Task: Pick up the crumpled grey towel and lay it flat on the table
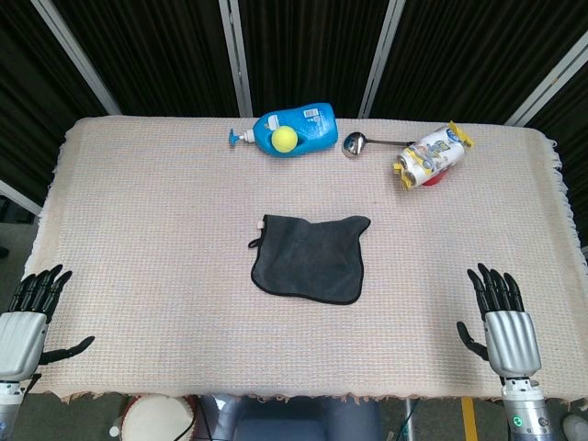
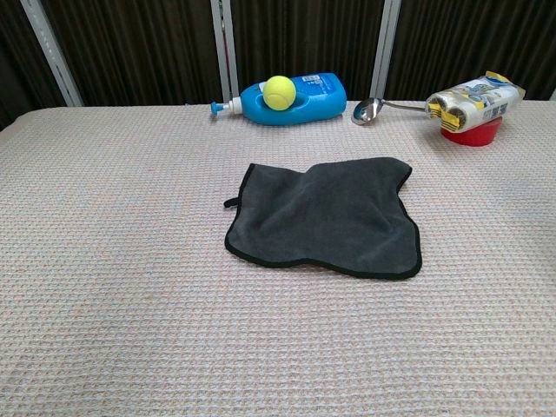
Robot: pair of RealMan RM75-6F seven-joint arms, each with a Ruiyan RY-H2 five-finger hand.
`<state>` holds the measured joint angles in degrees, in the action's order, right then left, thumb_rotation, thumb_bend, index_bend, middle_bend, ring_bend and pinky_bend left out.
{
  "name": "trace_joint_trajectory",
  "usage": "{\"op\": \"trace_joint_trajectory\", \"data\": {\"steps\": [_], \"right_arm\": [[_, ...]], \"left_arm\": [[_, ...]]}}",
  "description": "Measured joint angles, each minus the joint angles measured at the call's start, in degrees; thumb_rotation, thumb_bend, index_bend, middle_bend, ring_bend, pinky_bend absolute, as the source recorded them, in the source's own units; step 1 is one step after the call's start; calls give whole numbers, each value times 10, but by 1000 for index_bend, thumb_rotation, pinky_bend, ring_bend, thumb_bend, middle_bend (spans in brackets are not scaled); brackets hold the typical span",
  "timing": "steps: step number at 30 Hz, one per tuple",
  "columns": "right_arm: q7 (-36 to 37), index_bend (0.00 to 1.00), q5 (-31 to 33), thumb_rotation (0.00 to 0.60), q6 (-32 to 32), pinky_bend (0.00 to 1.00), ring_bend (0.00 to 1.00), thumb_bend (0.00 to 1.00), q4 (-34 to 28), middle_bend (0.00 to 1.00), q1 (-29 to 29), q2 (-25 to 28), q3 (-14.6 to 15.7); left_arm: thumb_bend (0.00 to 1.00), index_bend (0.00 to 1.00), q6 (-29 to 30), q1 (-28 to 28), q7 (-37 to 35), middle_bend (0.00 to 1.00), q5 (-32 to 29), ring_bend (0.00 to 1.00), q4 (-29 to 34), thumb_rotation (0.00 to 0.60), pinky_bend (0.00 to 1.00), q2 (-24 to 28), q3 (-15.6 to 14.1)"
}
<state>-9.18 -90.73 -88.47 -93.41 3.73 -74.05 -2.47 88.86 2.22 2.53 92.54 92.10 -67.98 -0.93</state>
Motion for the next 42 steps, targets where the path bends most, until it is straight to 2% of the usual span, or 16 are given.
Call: {"op": "trace_joint_trajectory", "data": {"steps": [21, 28, 36, 42], "right_arm": [[10, 0, -3, 600, 1, 0, 0, 349, -5, 0, 1, -1, 1], [32, 0, -18, 600, 5, 0, 0, 288, -5, 0, 11, -3, -1], [27, 0, -37, 600, 46, 0, 0, 259, -16, 0, 45, -21, -3], [-31, 0, -28, 600, 95, 0, 0, 251, -33, 0, 79, -58, -16]], "left_arm": [[27, 0, -1, 2, 0, 0, -1, 0, 1, 600, 0, -1, 0], [26, 0, -2, 2, 1, 0, -5, 0, 0, 600, 0, -1, 2], [26, 0, -16, 7, 16, 0, -18, 0, -7, 600, 0, -11, 6], [26, 0, -20, 9, 22, 0, -27, 0, -13, 600, 0, -16, 10]]}}
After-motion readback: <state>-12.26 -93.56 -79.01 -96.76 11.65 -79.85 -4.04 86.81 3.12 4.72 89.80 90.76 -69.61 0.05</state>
